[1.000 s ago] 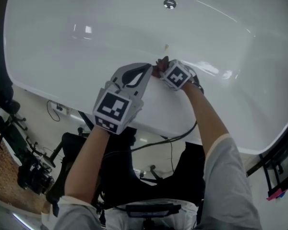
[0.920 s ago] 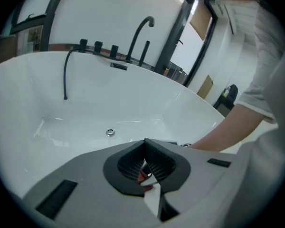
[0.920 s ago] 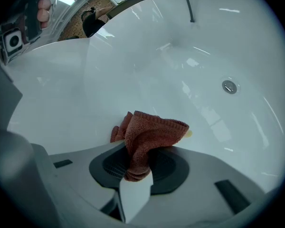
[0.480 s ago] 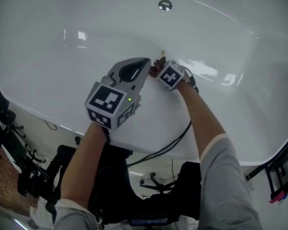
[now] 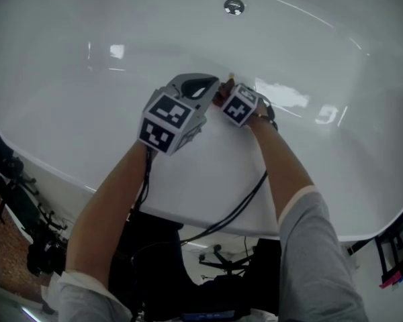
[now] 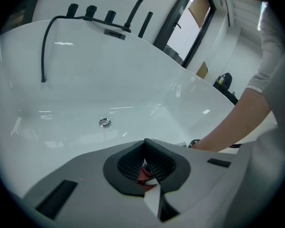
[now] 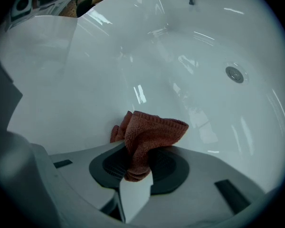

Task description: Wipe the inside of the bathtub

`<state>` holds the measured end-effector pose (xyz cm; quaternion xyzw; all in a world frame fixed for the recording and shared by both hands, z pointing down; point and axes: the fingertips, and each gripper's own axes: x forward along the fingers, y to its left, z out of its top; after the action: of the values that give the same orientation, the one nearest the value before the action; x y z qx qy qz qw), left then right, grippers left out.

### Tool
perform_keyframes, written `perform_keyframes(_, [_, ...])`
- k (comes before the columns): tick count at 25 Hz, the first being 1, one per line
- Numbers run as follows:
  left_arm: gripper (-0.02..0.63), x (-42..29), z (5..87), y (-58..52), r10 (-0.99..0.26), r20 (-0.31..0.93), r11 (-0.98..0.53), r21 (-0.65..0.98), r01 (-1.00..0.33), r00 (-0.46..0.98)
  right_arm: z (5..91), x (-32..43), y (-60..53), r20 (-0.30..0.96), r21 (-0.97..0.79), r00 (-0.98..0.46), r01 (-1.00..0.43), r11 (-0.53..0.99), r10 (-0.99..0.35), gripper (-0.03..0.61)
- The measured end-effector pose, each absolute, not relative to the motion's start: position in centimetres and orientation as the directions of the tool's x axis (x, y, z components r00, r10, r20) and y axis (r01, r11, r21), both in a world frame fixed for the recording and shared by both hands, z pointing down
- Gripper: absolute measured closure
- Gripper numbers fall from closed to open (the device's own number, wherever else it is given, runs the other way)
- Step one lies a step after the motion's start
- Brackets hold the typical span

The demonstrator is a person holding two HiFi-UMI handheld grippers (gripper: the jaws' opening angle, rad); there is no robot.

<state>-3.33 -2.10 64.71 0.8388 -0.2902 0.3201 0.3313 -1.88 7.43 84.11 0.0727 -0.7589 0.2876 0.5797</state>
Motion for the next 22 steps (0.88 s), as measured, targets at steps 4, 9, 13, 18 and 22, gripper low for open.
perform_keyframes(4, [0.606, -3.7, 66.4, -2.8, -0.258, 0.743, -0.619, 0.364, -0.696, 0.617, 85.0, -2.0, 6.9, 0.946, -0.274, -0.280, -0.415, 0.868, 0.165, 0.477])
perform_keyframes(9, [0.606, -5.0, 67.8, -3.3, -0.270, 0.761, -0.591, 0.353, -0.725, 0.590, 85.6, -1.2, 5.2, 0.965, -0.185, -0.249, -0.419, 0.889, 0.083, 0.477])
perform_keyframes(13, [0.606, -5.9, 68.3, -3.1, -0.274, 0.763, -0.570, 0.362, -0.738, 0.585, 85.6, -0.4, 4.0, 0.971, -0.134, -0.237, -0.434, 0.891, 0.031, 0.477])
perform_keyframes(18, [0.606, -6.6, 68.5, -3.2, -0.276, 0.769, -0.560, 0.359, -0.746, 0.577, 85.6, 0.8, 1.3, 0.978, -0.068, -0.207, -0.465, 0.883, -0.033, 0.477])
perform_keyframes(22, [0.606, -6.6, 68.0, -3.4, -0.278, 0.769, -0.554, 0.362, -0.750, 0.576, 84.6, 0.9, -0.1, 0.965, -0.106, -0.259, -0.502, 0.858, -0.032, 0.476])
